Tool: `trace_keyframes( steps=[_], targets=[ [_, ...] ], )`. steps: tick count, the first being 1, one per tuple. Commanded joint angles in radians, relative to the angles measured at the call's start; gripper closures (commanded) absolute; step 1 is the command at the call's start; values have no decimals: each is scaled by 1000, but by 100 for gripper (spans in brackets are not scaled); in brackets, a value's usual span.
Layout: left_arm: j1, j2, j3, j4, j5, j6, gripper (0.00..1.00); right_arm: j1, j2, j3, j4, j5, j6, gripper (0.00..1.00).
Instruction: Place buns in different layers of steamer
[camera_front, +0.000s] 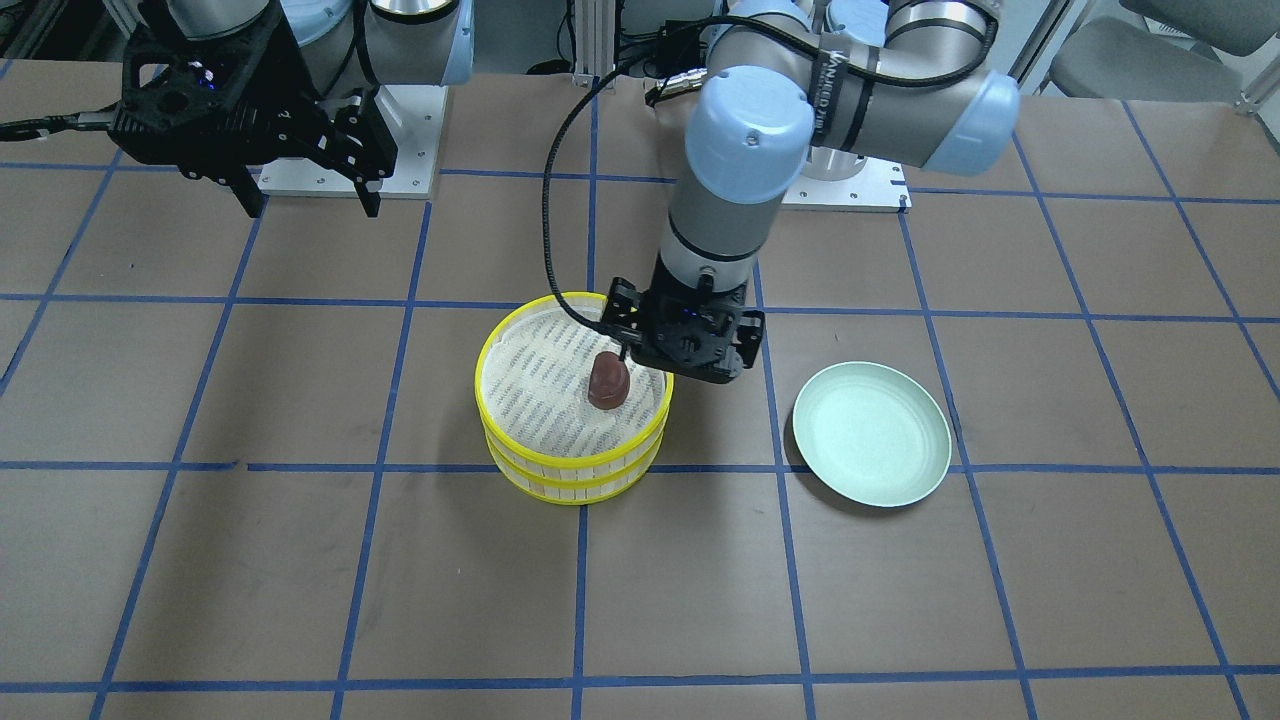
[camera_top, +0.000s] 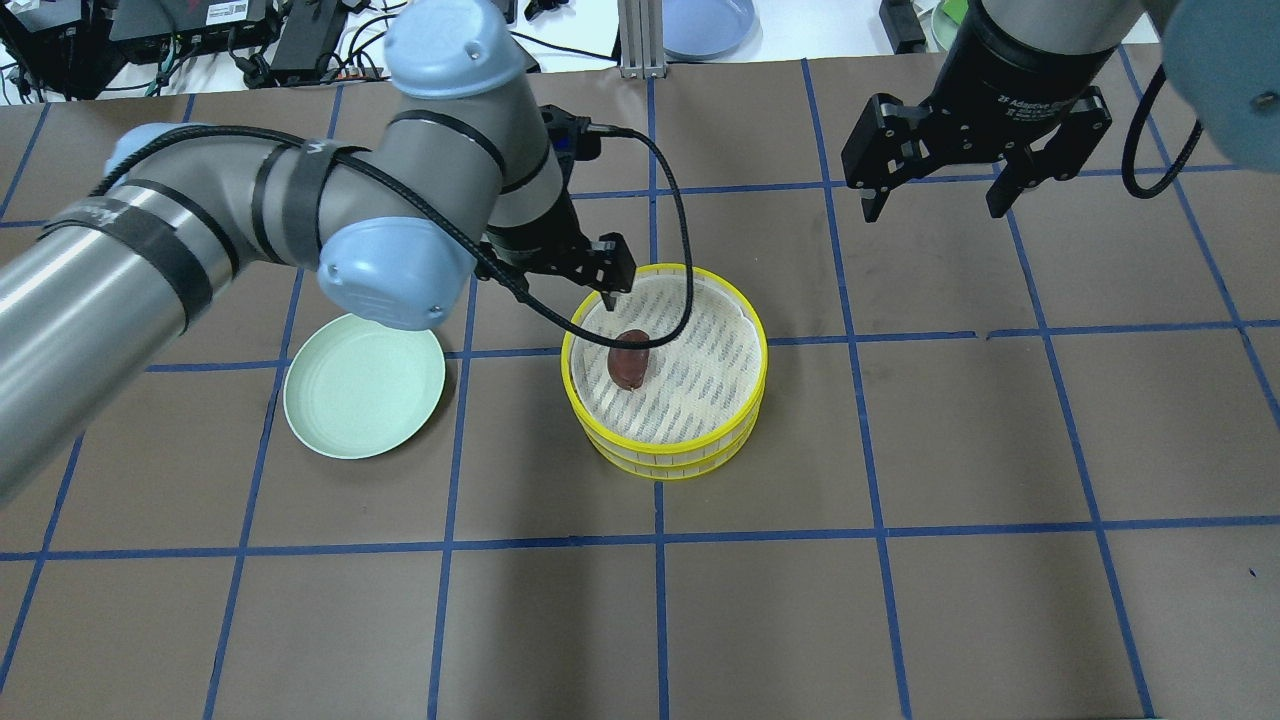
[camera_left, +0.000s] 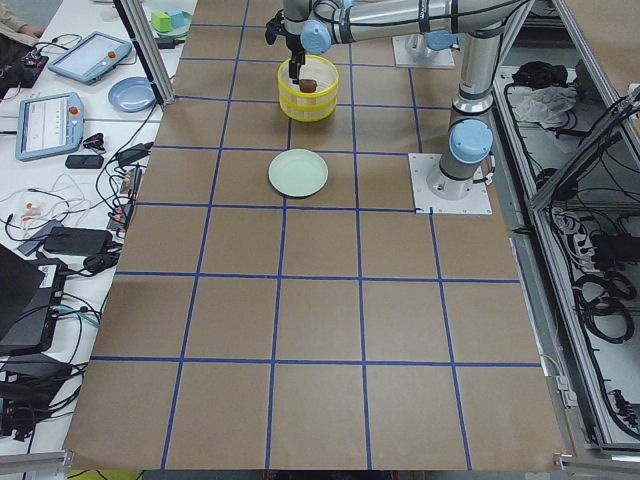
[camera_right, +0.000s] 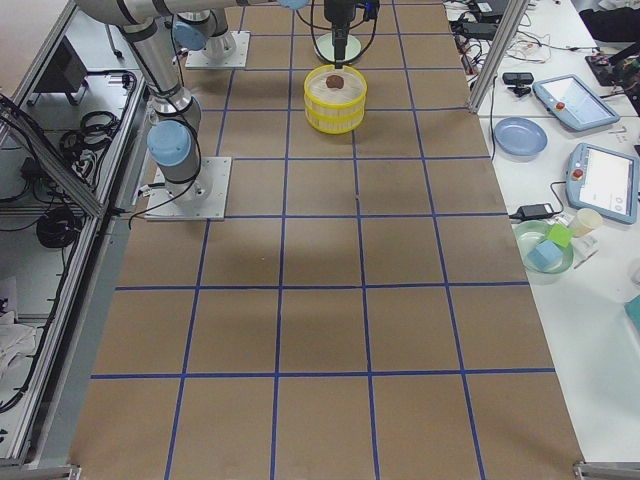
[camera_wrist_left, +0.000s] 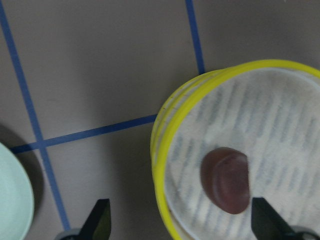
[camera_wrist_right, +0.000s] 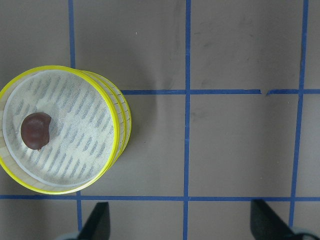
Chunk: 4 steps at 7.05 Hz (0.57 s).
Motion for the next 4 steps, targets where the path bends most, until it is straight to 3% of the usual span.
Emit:
trace_keyframes(
  steps=[1, 4],
  targets=[
    [147, 38, 3, -67, 100, 149, 0, 0, 0, 1, 0, 1, 0, 0],
    [184, 163, 55, -209, 156, 173, 0, 0, 0, 1, 0, 2, 0, 0]
  ],
)
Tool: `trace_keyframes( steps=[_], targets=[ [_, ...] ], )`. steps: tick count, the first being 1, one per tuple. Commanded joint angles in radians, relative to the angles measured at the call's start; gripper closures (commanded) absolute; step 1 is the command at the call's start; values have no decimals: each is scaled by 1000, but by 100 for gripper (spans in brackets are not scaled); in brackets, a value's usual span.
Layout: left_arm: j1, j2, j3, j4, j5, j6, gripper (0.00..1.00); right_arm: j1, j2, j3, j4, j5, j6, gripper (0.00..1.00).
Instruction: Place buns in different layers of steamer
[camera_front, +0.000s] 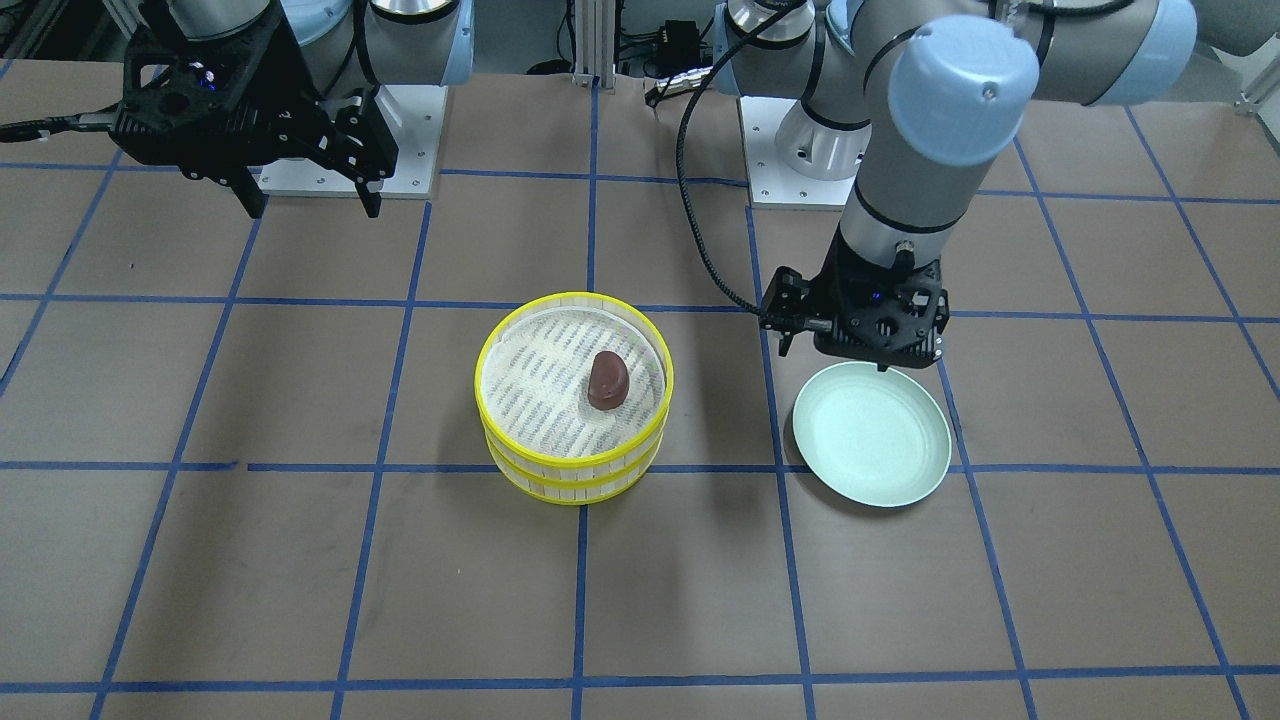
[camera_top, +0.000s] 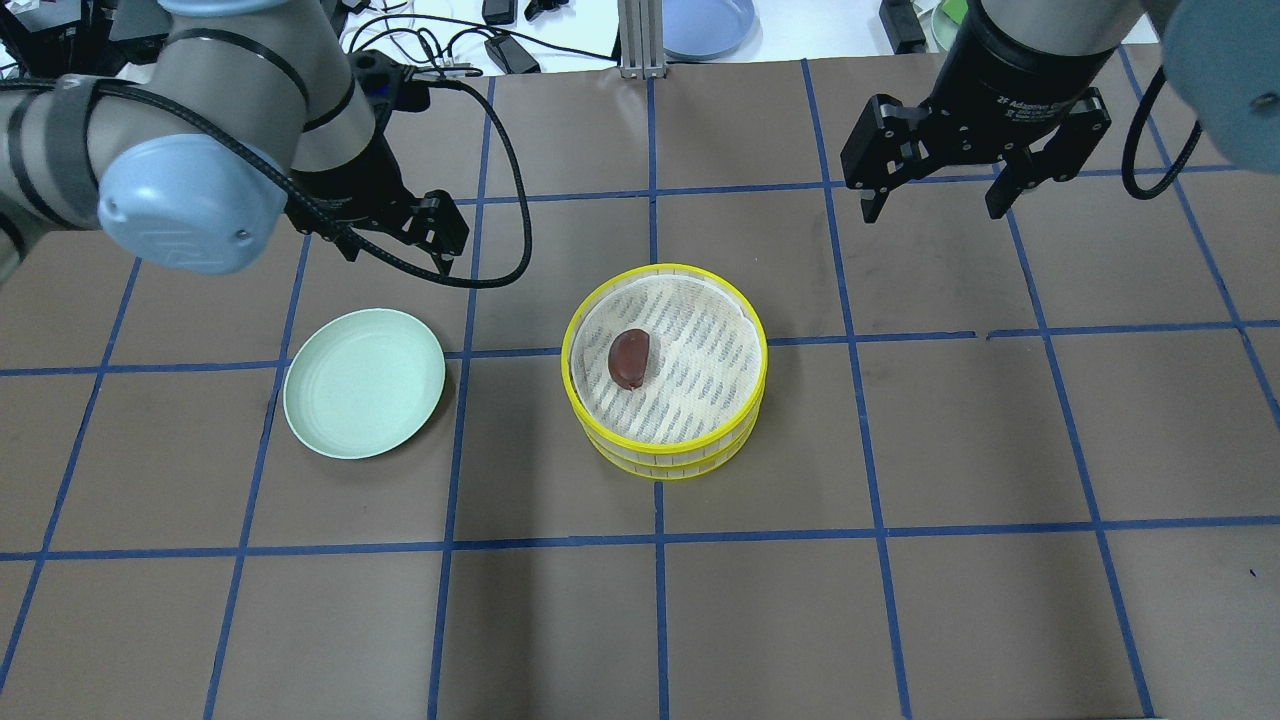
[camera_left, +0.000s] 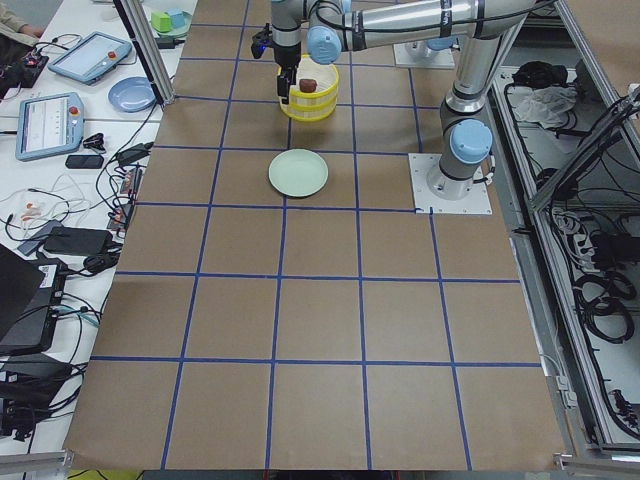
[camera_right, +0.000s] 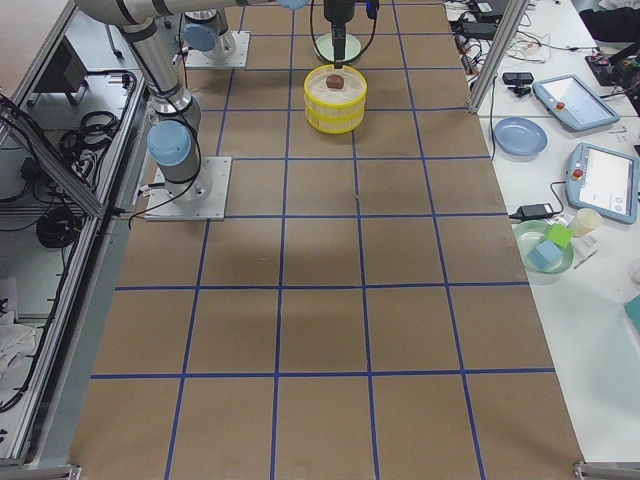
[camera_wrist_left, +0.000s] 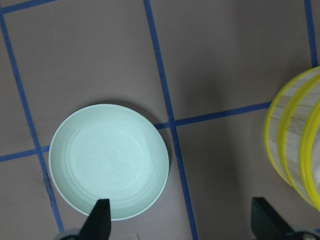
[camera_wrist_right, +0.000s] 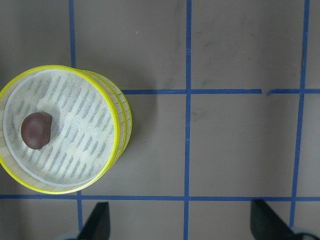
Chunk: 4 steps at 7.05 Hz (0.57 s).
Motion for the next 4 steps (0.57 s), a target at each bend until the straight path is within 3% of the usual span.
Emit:
trace_keyframes(
  steps=[1, 4],
  targets=[
    [20, 75, 29, -90, 22, 4, 0, 0, 0, 0, 0, 0, 0, 0],
    [20, 103, 29, -90, 10, -2, 0, 0, 0, 0, 0, 3, 0, 0]
  ],
)
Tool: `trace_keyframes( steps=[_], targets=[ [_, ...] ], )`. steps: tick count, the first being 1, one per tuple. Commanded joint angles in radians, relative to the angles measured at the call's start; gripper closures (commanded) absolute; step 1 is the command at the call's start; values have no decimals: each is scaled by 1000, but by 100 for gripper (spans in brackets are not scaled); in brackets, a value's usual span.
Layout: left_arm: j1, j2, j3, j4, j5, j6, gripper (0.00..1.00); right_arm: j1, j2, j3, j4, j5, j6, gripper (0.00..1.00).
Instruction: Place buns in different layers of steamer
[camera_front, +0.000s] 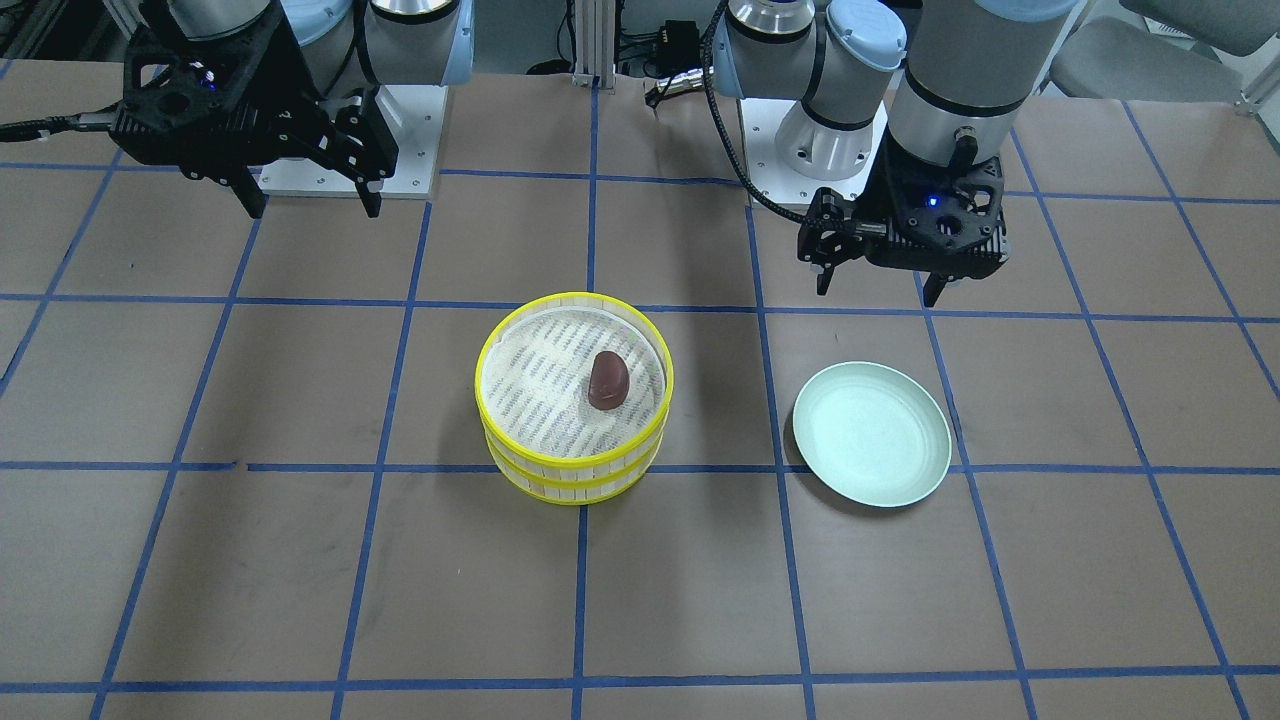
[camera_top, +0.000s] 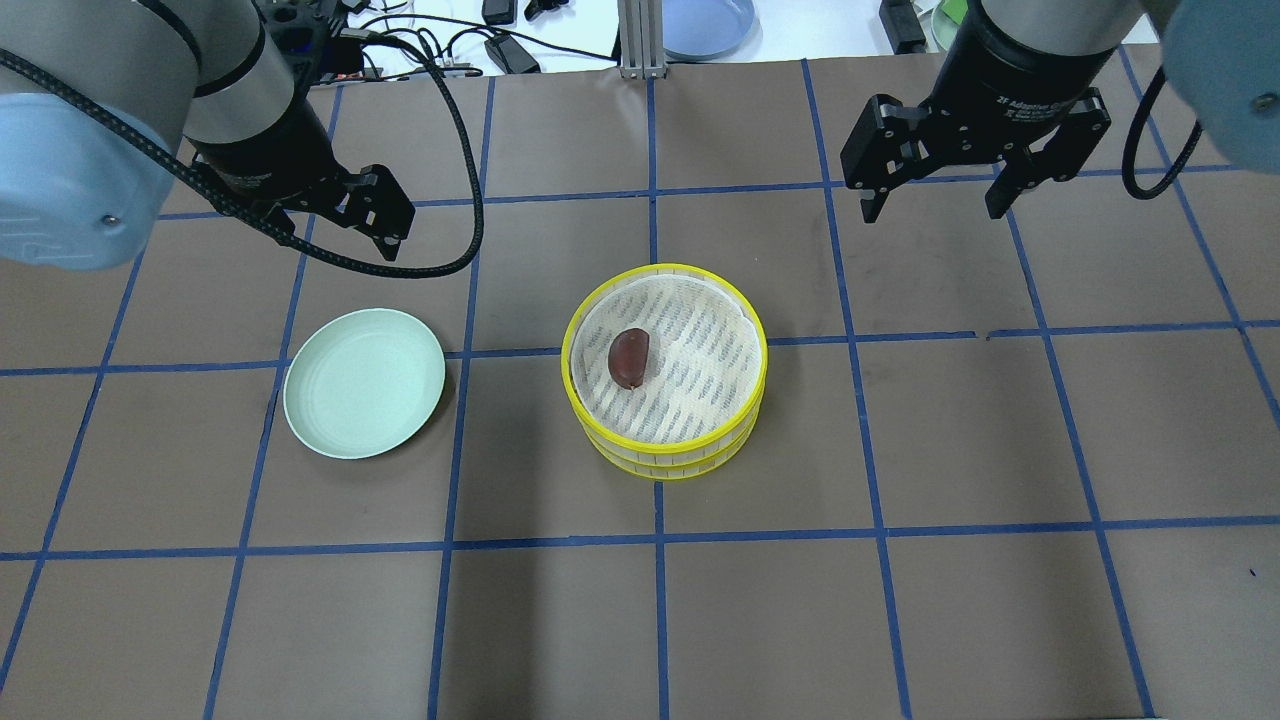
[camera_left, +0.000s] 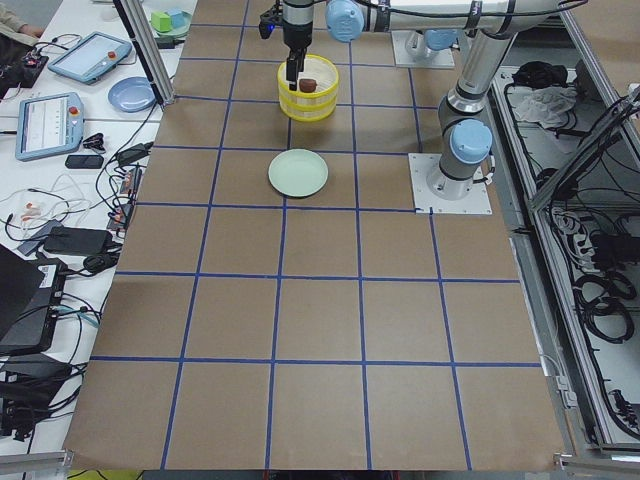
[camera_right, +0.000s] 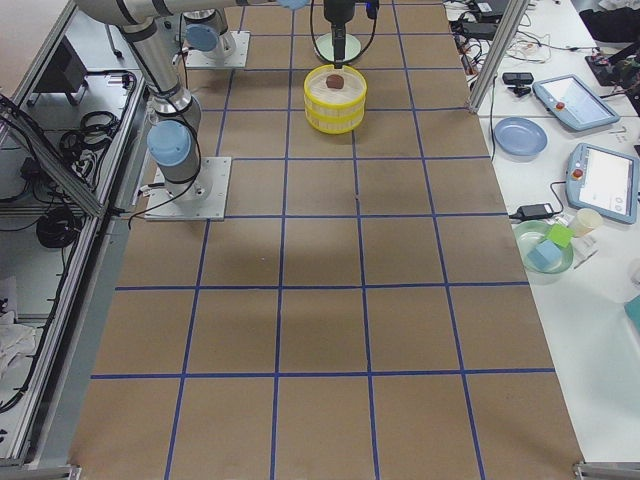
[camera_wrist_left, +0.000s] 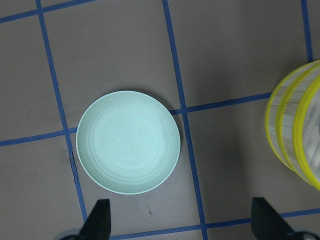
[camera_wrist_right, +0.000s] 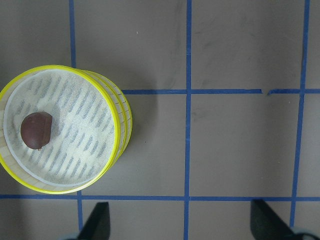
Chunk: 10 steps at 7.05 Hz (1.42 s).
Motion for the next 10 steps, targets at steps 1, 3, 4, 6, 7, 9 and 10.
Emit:
trace_keyframes(
  steps=[1, 3, 4, 6, 7, 9, 10],
  targets=[
    [-1, 10, 0, -2, -1, -2, 0, 0, -2, 2, 2, 1, 0, 0],
    [-6, 19, 0, -2, -2, -2, 0, 0, -2, 2, -3, 7, 0, 0],
    [-7, 26, 0, -2, -4, -2, 0, 0, -2, 2, -2, 8, 0, 0],
    [-7, 34, 0, -2, -53, -17, 0, 0, -2, 2, -2, 8, 2, 0],
    [-7, 36, 0, -2, -58, -17, 0, 0, -3, 2, -3, 8, 0, 0],
    [-7, 36, 0, -2, -58, -17, 0, 0, -3, 2, -3, 8, 2, 0],
    [-7, 36, 0, -3, -58, -17, 0, 0, -3, 2, -2, 8, 0, 0]
  ],
)
